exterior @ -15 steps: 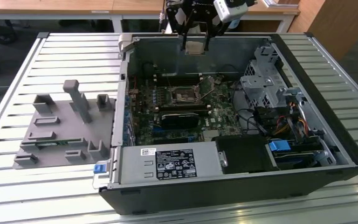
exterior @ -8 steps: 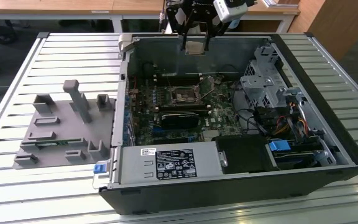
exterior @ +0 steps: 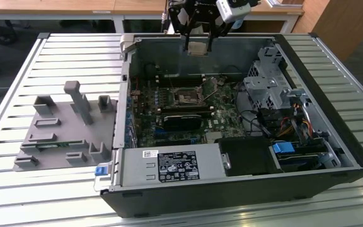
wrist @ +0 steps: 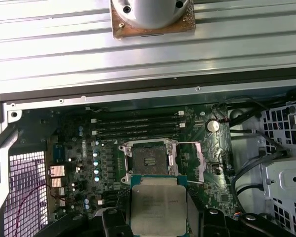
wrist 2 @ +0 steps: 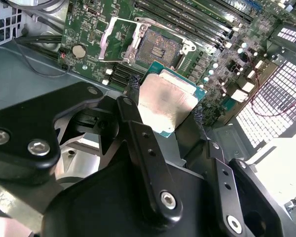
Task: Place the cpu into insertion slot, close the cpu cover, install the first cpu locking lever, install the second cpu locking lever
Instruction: 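Place the cpu into insertion slot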
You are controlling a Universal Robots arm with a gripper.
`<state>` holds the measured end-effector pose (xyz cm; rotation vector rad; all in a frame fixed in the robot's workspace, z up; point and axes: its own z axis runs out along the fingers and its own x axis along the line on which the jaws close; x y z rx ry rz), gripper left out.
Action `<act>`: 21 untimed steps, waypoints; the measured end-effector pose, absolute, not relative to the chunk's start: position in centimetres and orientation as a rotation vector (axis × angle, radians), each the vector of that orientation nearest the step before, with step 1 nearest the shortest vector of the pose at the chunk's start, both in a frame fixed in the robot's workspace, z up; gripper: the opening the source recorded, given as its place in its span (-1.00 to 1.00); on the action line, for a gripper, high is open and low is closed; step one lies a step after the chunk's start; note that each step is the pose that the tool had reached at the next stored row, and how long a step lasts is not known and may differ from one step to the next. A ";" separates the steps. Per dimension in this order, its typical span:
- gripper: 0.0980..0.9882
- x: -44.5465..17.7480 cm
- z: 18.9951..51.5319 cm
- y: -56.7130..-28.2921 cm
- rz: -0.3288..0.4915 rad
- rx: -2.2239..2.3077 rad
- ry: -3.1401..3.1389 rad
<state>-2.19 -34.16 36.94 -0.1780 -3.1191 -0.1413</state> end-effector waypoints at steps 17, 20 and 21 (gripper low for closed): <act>0.00 -2.2 36.9 -34.2 -0.142 -0.217 -3.118; 0.00 -2.2 36.9 -34.2 -0.142 -0.228 -3.117; 0.00 -2.2 36.9 -34.2 -0.142 -0.231 -3.117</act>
